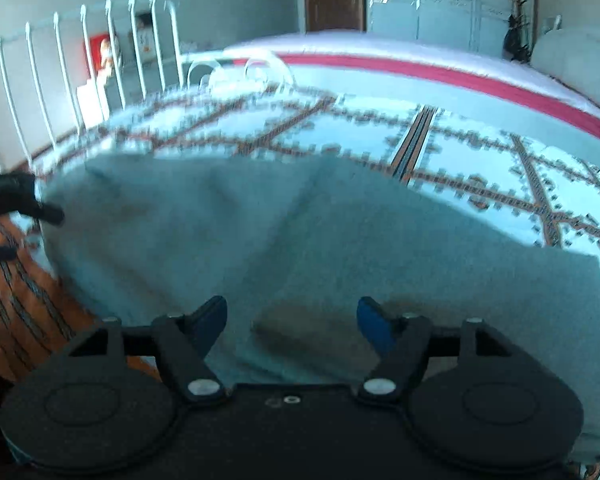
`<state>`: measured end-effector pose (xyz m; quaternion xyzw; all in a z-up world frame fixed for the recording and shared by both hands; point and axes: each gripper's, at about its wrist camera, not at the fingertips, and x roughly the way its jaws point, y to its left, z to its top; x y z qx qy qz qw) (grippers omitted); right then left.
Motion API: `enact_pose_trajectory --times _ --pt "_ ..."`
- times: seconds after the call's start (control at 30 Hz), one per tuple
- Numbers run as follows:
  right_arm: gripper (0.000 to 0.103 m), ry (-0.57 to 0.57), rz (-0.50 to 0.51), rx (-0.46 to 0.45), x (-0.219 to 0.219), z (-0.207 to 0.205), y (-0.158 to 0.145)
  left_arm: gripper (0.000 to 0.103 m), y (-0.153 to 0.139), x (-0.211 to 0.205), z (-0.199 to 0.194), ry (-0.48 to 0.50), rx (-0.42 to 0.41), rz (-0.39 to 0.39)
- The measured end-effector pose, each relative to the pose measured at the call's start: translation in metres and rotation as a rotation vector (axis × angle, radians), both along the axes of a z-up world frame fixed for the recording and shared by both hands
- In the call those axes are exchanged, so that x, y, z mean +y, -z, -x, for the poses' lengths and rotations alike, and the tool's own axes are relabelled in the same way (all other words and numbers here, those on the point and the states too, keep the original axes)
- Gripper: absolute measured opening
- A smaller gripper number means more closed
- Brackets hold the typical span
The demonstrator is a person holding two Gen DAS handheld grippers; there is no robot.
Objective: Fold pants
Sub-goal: 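Open the right gripper to release the pant end onto the stack, then grasp the edge of the folded sweatpants with the left gripper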
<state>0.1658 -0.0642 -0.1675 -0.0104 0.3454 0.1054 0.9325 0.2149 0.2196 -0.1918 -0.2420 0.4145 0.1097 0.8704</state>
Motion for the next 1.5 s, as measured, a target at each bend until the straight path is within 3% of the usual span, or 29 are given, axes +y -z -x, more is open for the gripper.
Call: enact_pose_trajectory --times 0.13,0.3,0.5,0.57,0.63,0.77,0.83,0.9,1.0,1.1,1.2,1.3,1.43,1.5 --pt "0.052 0.106 0.03 -0.031 -0.017 -0.012 -0.009 0.103 0.014 0.01 -0.013 -0.026 0.027 0.093" --pt "0.052 0.165 0.016 0.063 -0.035 -0.026 0.007 0.103 0.026 0.008 -0.026 -0.024 0.038 0.094" --pt "0.059 0.154 0.014 0.07 -0.032 -0.021 0.019 0.103 0.028 0.014 -0.019 -0.073 0.031 0.102" --pt "0.064 0.151 -0.007 0.073 -0.032 -0.022 0.02 0.083 0.026 0.013 -0.02 -0.06 0.006 0.096" --pt "0.065 0.151 -0.01 0.07 -0.032 -0.023 0.02 0.052 0.027 0.015 -0.023 -0.061 -0.017 0.139" --pt "0.065 0.147 -0.009 0.065 -0.032 -0.022 0.02 0.046 0.029 0.015 -0.024 -0.088 -0.043 0.177" --pt "0.065 0.148 -0.018 0.067 -0.033 -0.022 0.02 0.033 0.029 0.012 -0.024 -0.081 -0.063 0.183" --pt "0.065 0.148 -0.017 0.067 -0.033 -0.022 0.02 0.027 0.026 0.009 -0.023 -0.063 -0.089 0.173" --pt "0.064 0.149 -0.011 0.061 -0.033 -0.021 0.019 0.027 0.024 0.006 -0.021 -0.055 -0.107 0.156" --pt "0.059 0.157 -0.001 0.051 -0.031 -0.02 0.018 0.027 0.031 0.009 -0.021 -0.073 -0.071 0.178" --pt "0.055 0.144 0.013 0.045 -0.028 -0.019 0.018 0.037 0.032 0.007 -0.022 -0.087 -0.061 0.163" --pt "0.056 0.106 0.071 0.042 -0.02 -0.018 0.022 0.039 0.033 0.007 -0.022 -0.11 -0.074 0.196" --pt "0.057 0.098 0.084 0.053 -0.018 -0.02 0.023 0.024 0.024 0.0 -0.019 -0.071 -0.128 0.168" --pt "0.057 0.101 0.074 0.053 -0.02 -0.02 0.023 0.022 0.019 -0.002 -0.018 -0.055 -0.154 0.152"
